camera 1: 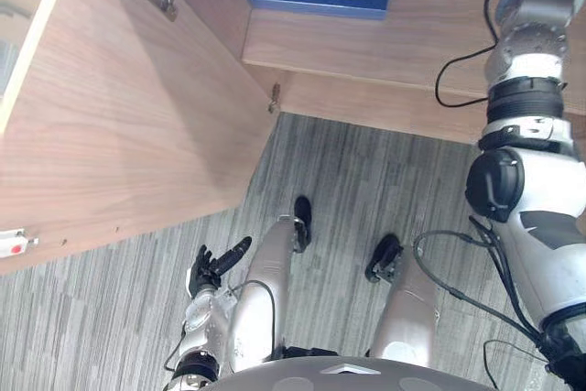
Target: Walk over to the cabinet, pick up the folder, carry it to the office cabinet, place the folder inside the office cabinet, then close the office cabinet door
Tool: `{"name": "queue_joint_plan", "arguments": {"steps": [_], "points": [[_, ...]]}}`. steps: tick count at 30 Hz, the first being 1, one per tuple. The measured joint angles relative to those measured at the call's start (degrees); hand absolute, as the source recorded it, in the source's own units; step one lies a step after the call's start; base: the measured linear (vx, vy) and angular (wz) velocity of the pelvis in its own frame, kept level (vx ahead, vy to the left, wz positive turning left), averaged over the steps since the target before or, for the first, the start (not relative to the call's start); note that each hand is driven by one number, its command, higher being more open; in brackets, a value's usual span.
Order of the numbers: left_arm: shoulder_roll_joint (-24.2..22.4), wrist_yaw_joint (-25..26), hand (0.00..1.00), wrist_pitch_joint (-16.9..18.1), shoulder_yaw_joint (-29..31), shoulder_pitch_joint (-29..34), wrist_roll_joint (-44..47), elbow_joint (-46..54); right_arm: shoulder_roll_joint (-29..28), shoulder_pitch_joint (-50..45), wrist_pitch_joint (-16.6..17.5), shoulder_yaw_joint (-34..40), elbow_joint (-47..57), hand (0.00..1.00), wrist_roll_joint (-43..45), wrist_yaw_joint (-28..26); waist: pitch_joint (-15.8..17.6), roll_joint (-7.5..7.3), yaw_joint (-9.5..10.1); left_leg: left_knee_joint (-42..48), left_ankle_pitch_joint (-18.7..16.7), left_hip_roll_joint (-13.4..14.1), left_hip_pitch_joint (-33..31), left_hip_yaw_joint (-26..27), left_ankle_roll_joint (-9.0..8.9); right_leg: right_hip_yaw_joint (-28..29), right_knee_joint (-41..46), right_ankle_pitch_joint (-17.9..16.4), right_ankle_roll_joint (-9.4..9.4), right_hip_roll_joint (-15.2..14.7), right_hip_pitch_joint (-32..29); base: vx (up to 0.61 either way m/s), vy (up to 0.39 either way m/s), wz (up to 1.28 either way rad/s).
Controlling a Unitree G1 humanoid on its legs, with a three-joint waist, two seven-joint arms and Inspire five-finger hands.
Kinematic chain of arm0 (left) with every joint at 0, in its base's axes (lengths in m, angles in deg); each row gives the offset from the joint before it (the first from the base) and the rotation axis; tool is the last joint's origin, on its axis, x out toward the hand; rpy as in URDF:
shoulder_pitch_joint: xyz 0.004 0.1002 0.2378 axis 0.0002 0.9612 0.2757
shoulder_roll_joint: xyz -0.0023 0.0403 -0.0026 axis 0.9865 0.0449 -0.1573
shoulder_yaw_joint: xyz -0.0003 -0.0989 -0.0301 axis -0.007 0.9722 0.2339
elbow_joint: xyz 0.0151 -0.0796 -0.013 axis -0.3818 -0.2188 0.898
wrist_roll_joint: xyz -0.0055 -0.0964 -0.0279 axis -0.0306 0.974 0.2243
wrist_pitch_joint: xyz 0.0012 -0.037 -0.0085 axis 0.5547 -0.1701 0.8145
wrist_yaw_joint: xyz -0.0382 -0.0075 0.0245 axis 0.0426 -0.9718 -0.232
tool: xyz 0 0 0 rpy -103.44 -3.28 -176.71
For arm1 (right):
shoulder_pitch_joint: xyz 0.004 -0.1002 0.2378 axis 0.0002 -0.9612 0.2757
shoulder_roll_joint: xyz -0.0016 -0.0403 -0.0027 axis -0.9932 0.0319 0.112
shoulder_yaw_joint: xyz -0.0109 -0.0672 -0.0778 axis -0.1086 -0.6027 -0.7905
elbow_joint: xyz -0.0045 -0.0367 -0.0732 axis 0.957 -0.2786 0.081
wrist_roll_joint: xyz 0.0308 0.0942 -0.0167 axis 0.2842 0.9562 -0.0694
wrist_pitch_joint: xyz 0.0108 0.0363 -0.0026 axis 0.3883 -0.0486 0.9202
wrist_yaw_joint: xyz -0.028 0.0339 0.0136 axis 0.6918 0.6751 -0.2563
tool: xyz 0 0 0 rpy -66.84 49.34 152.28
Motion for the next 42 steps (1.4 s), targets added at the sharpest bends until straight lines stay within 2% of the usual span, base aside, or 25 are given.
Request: {"name": "queue_joint_plan", "arguments": {"steps": [3,9,23,24,35,42], "points": [[-0.8,0.1,1.00,-0.1,0.2,0.5,0.0,-0.5,1.8,1.6,1.2,0.1,0.0,0.00,0.0,1.8,0.6,1.17,0.56,0.1,0.5,-0.8,-0.5,-0.5,0.04,-0.1,1.0,-0.5,-0.09,-0.8,-0.3,-0.05,-0.013,0.19],[-0.9,0.3,1.00,-0.2,0.7,1.6,0.0,-0.7,3.2,4.2,1.2,0.6,0.0,0.00,0.0,3.1,0.6,1.22,1.46,3.1,0.6,-0.6,-4.5,-0.8,-0.07,0.5,4.7,-1.8,-0.52,-1.4,-4.4,-0.05,-0.009,0.06],[-1.2,0.4,1.00,-0.4,0.8,1.6,-0.1,-1.0,3.4,4.8,2.4,4.2,0.0,0.00,0.2,5.3,0.7,2.03,1.58,4.0,1.2,-0.5,-6.5,-0.9,-0.40,1.4,6.9,-2.3,-1.05,-1.5,-7.1,-0.02,0.003,0.01],[-1.2,0.4,1.00,-0.4,0.8,1.6,-0.1,-1.1,3.5,5.0,2.5,4.2,0.0,1.00,0.2,5.4,0.7,2.09,1.54,4.0,1.3,-0.5,-6.6,-0.8,-0.40,1.5,7.0,-2.3,-1.07,-1.5,-7.3,0.00,0.000,0.00],[-1.3,0.4,1.00,-0.5,0.8,1.5,-0.2,-1.0,4.0,5.6,2.4,5.3,0.0,1.00,1.9,5.6,0.5,2.42,1.54,5.3,1.1,-0.4,-7.2,-1.0,-0.51,1.7,8.4,-2.8,-1.36,-1.6,-7.8,0.00,0.006,0.00],[-1.3,0.4,1.00,-1.2,0.6,1.4,-0.2,-1.0,4.1,5.7,2.4,5.2,-1.3,1.00,2.3,5.7,0.3,2.72,1.48,6.9,1.2,-0.2,-9.5,-1.0,-0.52,2.2,10.1,-3.0,-1.26,-1.6,-10.2,0.00,0.010,0.00]]}}
